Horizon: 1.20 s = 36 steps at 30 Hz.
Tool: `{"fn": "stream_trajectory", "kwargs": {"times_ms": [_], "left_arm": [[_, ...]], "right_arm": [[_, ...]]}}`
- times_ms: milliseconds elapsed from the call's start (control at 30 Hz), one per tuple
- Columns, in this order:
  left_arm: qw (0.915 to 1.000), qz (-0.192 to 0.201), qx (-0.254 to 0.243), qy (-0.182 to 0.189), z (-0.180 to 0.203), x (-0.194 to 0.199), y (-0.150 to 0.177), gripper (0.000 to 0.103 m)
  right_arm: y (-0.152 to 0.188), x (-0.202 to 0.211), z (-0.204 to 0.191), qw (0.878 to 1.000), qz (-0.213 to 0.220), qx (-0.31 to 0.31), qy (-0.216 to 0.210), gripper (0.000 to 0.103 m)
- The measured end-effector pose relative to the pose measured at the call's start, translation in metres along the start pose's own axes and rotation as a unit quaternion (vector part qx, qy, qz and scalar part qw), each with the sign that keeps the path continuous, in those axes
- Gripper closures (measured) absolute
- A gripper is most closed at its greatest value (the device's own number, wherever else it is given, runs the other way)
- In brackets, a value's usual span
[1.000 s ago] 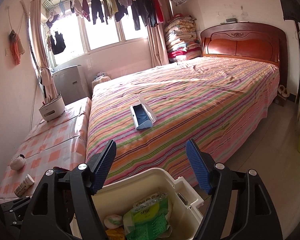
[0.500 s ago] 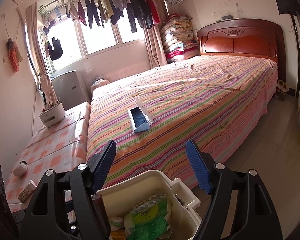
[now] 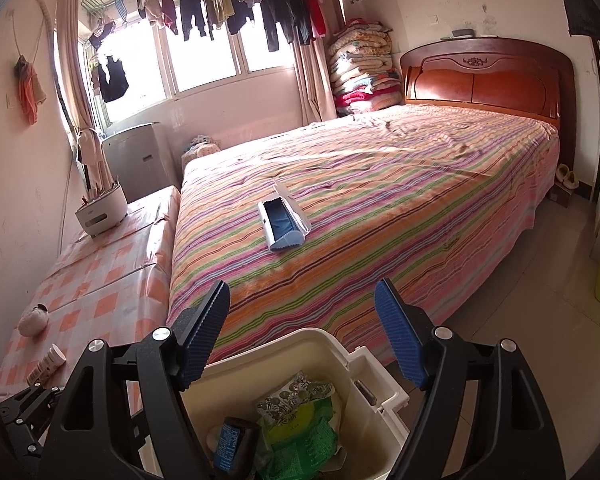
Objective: Collect trash
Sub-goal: 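Lower the blue-labelled bottle into the bin with the left tool and release, then move both tools back to the table toward the white tube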
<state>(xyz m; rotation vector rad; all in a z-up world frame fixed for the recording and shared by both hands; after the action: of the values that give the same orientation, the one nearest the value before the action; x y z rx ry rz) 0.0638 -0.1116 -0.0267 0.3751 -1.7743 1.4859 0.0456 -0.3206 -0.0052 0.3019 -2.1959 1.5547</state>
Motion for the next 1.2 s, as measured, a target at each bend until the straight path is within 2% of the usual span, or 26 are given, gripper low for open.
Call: {"fn": "stream_trajectory", "kwargs": {"times_ms": [267, 500, 633, 900, 1200], "left_arm": [[0.999, 0.007, 0.017, -0.04, -0.044, 0.015, 0.003, 0.027], [0.9985, 0.002, 0.025, -0.049, -0.079, 0.03, 0.007, 0.027], [0.9989, -0.011, 0.006, -0.046, -0.095, 0.036, 0.013, 0.027], [0.9947, -0.032, -0.077, -0.06, -0.127, 0.045, 0.019, 0.027], [0.993, -0.082, -0.069, -0.05, -0.191, 0.023, 0.025, 0.027]], "right_arm": [[0.004, -0.003, -0.011, 1.0, -0.005, 0.011, -0.002, 0.028], [0.007, -0.005, -0.027, 1.0, -0.01, 0.022, -0.011, 0.028], [0.009, -0.005, -0.036, 0.999, -0.012, 0.028, -0.019, 0.028], [0.012, -0.005, -0.047, 0.999, -0.015, 0.036, -0.03, 0.028], [0.016, -0.008, -0.055, 0.998, -0.022, 0.046, -0.039, 0.028]]}}
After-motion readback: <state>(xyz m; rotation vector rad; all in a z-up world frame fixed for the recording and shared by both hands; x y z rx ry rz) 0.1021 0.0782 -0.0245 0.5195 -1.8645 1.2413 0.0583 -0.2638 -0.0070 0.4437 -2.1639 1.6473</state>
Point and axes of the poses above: each gripper's, at about its wrist camera, not at the fingertips, and x roughly against the way its jaws point, z to its right, y to its underside, the point moved 1 cm from there along -x, roughly the way its jaws point, and after that the axes turned 6 degrees about -x, right-handed, at the moved point
